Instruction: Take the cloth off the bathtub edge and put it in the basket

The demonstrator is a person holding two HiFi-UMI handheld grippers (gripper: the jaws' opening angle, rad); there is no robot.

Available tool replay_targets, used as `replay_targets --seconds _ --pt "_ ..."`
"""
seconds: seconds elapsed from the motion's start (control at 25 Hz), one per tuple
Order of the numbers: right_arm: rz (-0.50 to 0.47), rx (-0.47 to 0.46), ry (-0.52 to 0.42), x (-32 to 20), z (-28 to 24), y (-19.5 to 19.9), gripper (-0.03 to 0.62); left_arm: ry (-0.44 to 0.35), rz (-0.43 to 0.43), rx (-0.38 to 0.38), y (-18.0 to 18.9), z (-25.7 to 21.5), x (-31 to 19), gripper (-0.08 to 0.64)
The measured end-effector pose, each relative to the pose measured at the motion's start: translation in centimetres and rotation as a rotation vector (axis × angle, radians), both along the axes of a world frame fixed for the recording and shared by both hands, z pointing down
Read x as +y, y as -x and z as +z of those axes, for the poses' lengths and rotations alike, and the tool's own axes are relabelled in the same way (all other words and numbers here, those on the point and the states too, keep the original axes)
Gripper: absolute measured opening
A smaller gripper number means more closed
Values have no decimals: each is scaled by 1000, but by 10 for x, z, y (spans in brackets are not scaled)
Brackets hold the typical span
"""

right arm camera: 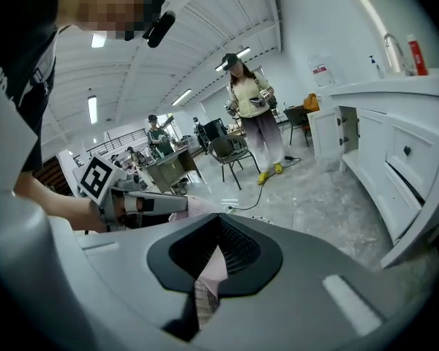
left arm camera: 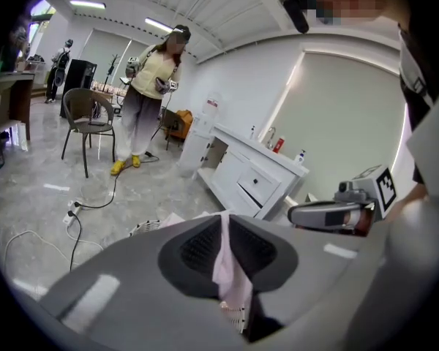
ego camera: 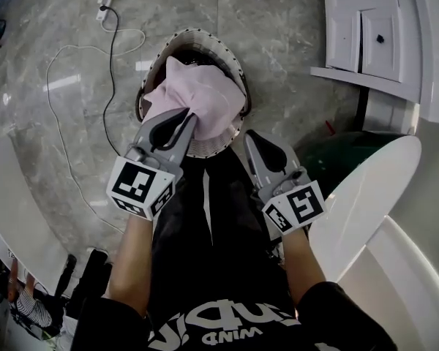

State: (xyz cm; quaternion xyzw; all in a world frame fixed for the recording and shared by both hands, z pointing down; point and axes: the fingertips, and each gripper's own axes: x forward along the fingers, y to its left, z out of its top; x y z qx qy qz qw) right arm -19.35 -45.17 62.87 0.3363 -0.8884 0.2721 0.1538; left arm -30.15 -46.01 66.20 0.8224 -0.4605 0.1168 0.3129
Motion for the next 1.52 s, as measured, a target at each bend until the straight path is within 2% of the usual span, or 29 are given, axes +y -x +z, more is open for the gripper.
replay_targets --seconds 0.16,0.36,0.6,0.68,0.76,0.88,1.12,1.36,1.52 --pt "1 -10 17 3 14 4 5 19 9 -28 -4 24 0 29" --pt "-8 -13 38 6 23 7 5 36 -13 -46 0 39 3 31" --pt "-27 -7 47 14 32 6 5 44 -37 -104 5 59 12 42" --pt "-31 -4 55 17 36 5 5 35 -67 -74 6 61 10 88" --pt "-32 2 61 19 41 3 5 41 -96 -64 8 67 7 211" --pt "-31 7 71 25 47 2 5 56 -120 -78 12 78 7 276" --pt "-42 24 71 33 53 2 5 102 -124 -72 12 89 19 287" --pt "-73 26 55 37 32 6 5 149 -102 -49 5 72 40 284" --pt "-53 20 40 31 7 0 5 152 -105 -50 6 45 49 233"
